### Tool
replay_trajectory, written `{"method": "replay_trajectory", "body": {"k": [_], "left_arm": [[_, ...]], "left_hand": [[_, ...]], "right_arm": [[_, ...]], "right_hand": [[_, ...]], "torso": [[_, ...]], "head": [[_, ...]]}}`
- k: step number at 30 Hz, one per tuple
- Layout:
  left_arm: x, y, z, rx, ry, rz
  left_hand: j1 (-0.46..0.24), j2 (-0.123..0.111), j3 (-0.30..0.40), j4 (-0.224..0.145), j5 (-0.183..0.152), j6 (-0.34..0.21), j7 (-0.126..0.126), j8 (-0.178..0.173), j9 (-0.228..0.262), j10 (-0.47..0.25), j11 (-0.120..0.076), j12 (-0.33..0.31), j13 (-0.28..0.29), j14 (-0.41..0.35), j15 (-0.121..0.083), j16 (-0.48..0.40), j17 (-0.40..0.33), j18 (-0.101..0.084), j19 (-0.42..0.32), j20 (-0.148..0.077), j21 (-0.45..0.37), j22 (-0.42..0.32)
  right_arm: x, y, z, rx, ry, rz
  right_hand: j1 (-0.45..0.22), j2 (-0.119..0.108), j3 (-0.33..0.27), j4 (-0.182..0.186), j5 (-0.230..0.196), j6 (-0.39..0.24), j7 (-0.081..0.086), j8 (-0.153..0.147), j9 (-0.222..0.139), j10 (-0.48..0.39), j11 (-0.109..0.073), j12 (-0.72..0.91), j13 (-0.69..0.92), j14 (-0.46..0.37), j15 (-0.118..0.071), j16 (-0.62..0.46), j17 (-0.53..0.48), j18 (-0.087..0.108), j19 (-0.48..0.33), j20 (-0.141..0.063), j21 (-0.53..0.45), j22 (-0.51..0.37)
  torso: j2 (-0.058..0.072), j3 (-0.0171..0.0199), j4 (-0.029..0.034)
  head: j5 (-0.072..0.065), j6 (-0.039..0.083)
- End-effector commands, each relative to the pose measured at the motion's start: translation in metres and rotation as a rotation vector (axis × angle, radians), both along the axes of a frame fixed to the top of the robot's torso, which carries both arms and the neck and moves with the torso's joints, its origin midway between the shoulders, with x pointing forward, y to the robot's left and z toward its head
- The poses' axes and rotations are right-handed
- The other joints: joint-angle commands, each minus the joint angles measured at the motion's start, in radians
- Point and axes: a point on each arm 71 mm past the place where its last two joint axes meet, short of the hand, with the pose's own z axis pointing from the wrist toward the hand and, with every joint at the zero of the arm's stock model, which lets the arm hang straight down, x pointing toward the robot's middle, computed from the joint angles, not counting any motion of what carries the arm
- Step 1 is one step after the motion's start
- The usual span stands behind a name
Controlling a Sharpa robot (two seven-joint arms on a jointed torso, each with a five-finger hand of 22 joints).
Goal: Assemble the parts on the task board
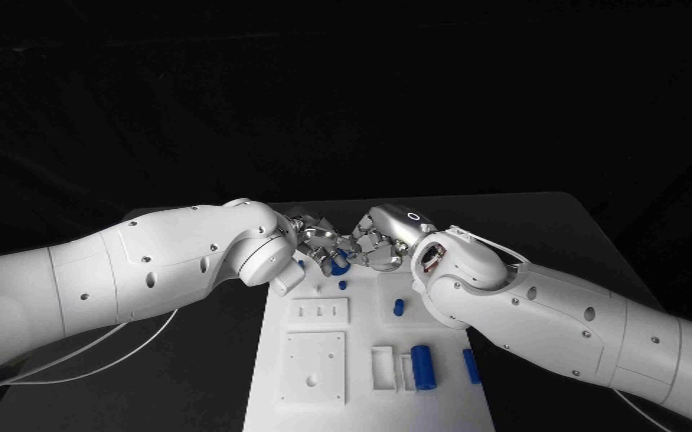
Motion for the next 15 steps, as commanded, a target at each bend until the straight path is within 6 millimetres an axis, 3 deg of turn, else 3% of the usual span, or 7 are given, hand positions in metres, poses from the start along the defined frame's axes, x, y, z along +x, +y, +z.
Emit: {"method": "replay_trajectory", "body": {"k": [1, 3, 5, 7, 15], "left_arm": [[0.0018, -0.0008, 0.0044, -0.01, -0.035, 0.006], [0.0023, -0.0007, 0.0049, -0.01, -0.043, 0.011], [0.0026, -0.0005, 0.0051, -0.009, -0.048, 0.013], [0.0029, -0.0004, 0.0053, -0.006, -0.052, 0.015], [0.0037, 0.0013, 0.0054, 0.013, -0.062, 0.021]], "left_hand": [[0.0, -0.017, -0.003, -0.014, 0.017, 0.108, -0.089, 0.004, 0.25, 0.046, -0.021, 0.04, 0.015, 0.004, -0.013, 0.03, 0.011, -0.016, -0.001, -0.011, 0.017, 0.013], [-0.001, -0.021, -0.001, -0.017, 0.032, 0.11, -0.09, 0.001, 0.266, 0.047, -0.023, 0.05, 0.02, -0.001, -0.015, 0.05, 0.018, -0.019, -0.005, -0.015, 0.028, 0.023], [-0.007, -0.029, -0.002, -0.018, 0.068, 0.118, -0.094, 0.003, 0.274, 0.047, -0.026, 0.068, 0.028, 0.007, -0.02, 0.064, 0.021, -0.018, -0.002, -0.018, 0.037, 0.03], [-0.011, -0.038, -0.002, -0.023, 0.081, 0.131, -0.099, 0.004, 0.286, 0.046, -0.032, 0.093, 0.038, 0.013, -0.024, 0.08, 0.027, -0.019, 0.0, -0.023, 0.047, 0.039], [-0.028, -0.044, 0.004, -0.035, 0.089, 0.153, -0.109, 0.002, 0.339, 0.048, -0.043, 0.149, 0.059, 0.017, -0.036, 0.134, 0.043, -0.025, -0.007, -0.036, 0.085, 0.073]], "right_arm": [[-0.0004, -0.0002, -0.0035, -0.007, 0.007, 0.005], [-0.0001, -0.0007, -0.0034, 0.0, 0.004, 0.004], [0.0002, -0.0014, -0.0031, 0.008, 0.0, 0.002], [0.0005, -0.0022, -0.0028, 0.015, -0.003, 0.0], [0.0013, -0.0066, -0.0019, 0.037, -0.018, -0.01]], "right_hand": [[0.009, -0.004, -0.003, 0.01, 0.001, -0.004, 0.001, 0.006, 0.0, -0.009, -0.002, -0.006, 0.049, 0.002, -0.009, -0.008, -0.004, 0.004, 0.04, -0.006, -0.007, 0.168], [0.002, -0.014, -0.013, 0.017, 0.005, -0.023, 0.006, 0.006, -0.001, -0.014, 0.0, -0.013, 0.045, 0.001, -0.007, -0.016, -0.009, 0.005, 0.039, -0.004, -0.015, 0.165], [0.002, -0.019, -0.024, 0.023, 0.006, -0.036, 0.01, 0.006, -0.001, -0.02, 0.002, -0.019, 0.04, 0.0, -0.005, -0.023, -0.014, 0.006, 0.038, -0.002, -0.021, 0.164], [-0.005, -0.032, -0.046, 0.035, -0.008, -0.081, 0.023, 0.006, -0.003, -0.033, 0.008, -0.036, 0.029, -0.003, 0.001, -0.037, -0.025, 0.009, 0.034, 0.001, -0.039, 0.159], [0.022, -0.048, -0.135, 0.082, 0.001, -0.155, 0.043, 0.006, -0.003, -0.062, 0.023, -0.073, -0.012, -0.003, 0.011, -0.062, -0.042, 0.018, 0.035, 0.014, -0.076, 0.154]], "torso": [[0.0, 0.001, -0.0013], [0.0, 0.001, -0.0015], [0.0, 0.001, -0.0017], [0.0, 0.0012, -0.0018], [-0.001, 0.0021, -0.001]], "head": [[0.001, -0.001], [0.0, -0.002], [0.0, -0.002], [0.0, -0.003], [-0.002, -0.006]]}}
